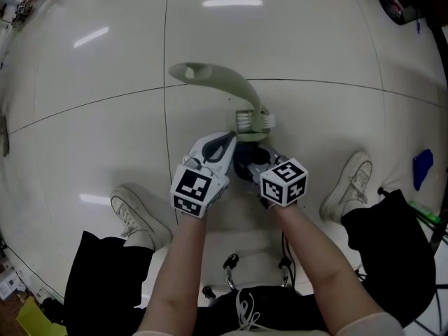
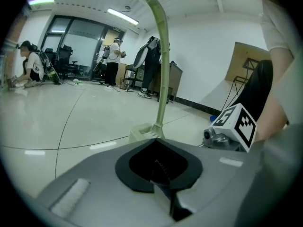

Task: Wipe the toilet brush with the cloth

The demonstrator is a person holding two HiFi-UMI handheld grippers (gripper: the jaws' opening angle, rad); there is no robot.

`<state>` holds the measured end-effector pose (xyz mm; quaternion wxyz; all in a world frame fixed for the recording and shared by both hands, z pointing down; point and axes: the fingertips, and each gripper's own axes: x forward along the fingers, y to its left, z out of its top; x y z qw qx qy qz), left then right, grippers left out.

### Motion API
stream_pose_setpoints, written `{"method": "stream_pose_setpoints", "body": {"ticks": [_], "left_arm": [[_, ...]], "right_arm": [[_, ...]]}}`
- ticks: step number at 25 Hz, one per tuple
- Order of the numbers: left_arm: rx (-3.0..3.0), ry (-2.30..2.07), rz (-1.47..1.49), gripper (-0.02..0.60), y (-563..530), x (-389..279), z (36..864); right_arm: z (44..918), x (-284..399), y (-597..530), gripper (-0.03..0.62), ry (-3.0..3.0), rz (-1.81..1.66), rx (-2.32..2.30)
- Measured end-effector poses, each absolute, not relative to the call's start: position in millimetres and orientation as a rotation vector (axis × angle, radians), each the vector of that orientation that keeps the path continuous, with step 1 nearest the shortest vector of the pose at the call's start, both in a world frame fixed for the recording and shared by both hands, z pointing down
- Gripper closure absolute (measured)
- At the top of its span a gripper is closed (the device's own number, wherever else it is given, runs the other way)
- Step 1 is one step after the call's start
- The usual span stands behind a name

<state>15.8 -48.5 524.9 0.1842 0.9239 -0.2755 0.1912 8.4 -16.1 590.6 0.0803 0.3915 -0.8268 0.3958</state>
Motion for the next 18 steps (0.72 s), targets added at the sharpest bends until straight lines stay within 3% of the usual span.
{"method": "stream_pose_setpoints", "body": {"ticks": [10, 18], "left_arm": [[2.562, -0.798, 0.497, 0.575, -49, 19, 524], [2.461, -0.89, 0.361, 0.575, -59, 34, 514]], "right_arm": [[624, 65, -2, 0.522, -2.248, 1.466, 1.338], [618, 161, -14, 0.525, -1.972, 1.507, 1.525]]}}
